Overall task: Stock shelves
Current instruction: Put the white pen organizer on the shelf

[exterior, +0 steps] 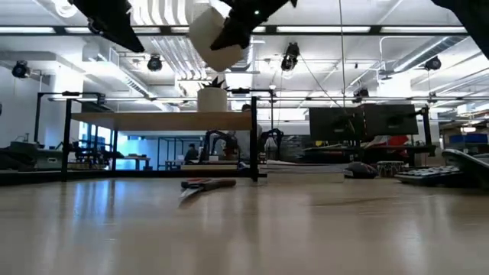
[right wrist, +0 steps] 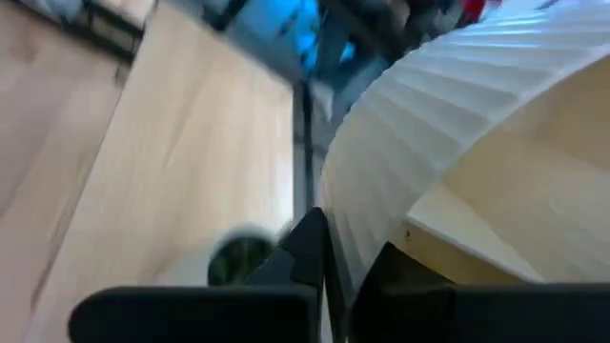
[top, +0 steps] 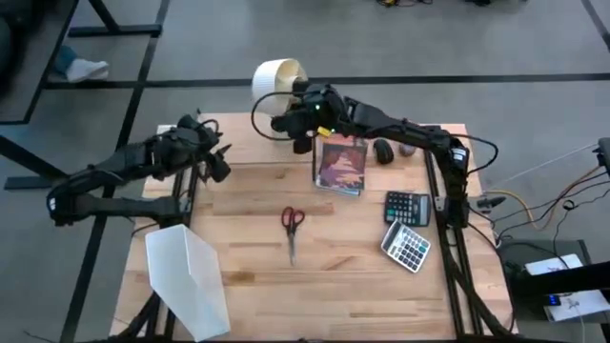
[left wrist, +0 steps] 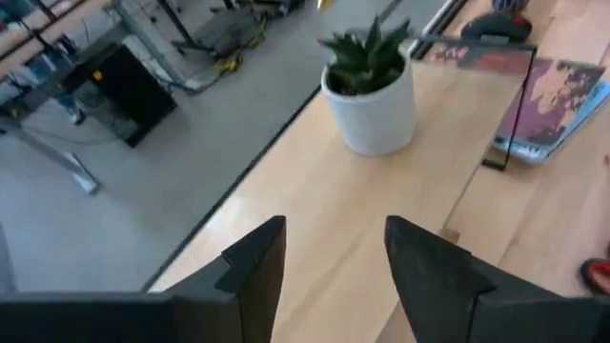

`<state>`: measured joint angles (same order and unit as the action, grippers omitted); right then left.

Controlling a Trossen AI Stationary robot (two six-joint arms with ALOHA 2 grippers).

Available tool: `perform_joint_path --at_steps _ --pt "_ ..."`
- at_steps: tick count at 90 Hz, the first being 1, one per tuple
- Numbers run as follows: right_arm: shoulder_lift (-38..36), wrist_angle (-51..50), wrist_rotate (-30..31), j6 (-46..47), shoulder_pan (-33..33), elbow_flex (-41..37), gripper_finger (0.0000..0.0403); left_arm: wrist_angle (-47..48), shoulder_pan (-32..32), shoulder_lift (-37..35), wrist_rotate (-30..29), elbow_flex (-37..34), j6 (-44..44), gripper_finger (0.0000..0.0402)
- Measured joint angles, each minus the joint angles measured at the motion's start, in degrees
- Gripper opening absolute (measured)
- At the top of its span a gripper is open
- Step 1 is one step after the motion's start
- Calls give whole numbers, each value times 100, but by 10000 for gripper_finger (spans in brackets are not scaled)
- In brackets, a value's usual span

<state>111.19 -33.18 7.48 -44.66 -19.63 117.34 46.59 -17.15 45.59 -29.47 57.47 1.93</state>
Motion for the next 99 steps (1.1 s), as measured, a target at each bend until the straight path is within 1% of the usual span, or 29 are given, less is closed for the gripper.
perform_joint_path --at_steps 8,14,21,32,41,61,68,81,99 --pt "-1 -630 3 234 -95 197 0 10 0 53 0 -23 -38 159" --pt "-1 -889 5 557 -190 264 0 5 0 92 0 -23 -158 156" --pt "-1 -942 78 1128 -304 268 0 4 0 134 0 -23 -253 153" --pt "12 -982 426 2099 -463 253 0 4 0 206 0 -23 -275 148" --pt "23 -976 391 2609 -578 223 0 -7 0 272 0 -23 -284 144" --pt "184 -942 198 3002 -577 54 0 20 0 440 0 -25 -597 139" --pt "290 -940 172 3015 -553 54 0 101 0 500 0 -29 -600 139" --pt "440 -934 -147 3090 -525 52 0 99 0 572 0 -70 -612 134" --pt "510 -809 -200 3120 -436 54 0 -77 0 601 2 -293 -614 130"
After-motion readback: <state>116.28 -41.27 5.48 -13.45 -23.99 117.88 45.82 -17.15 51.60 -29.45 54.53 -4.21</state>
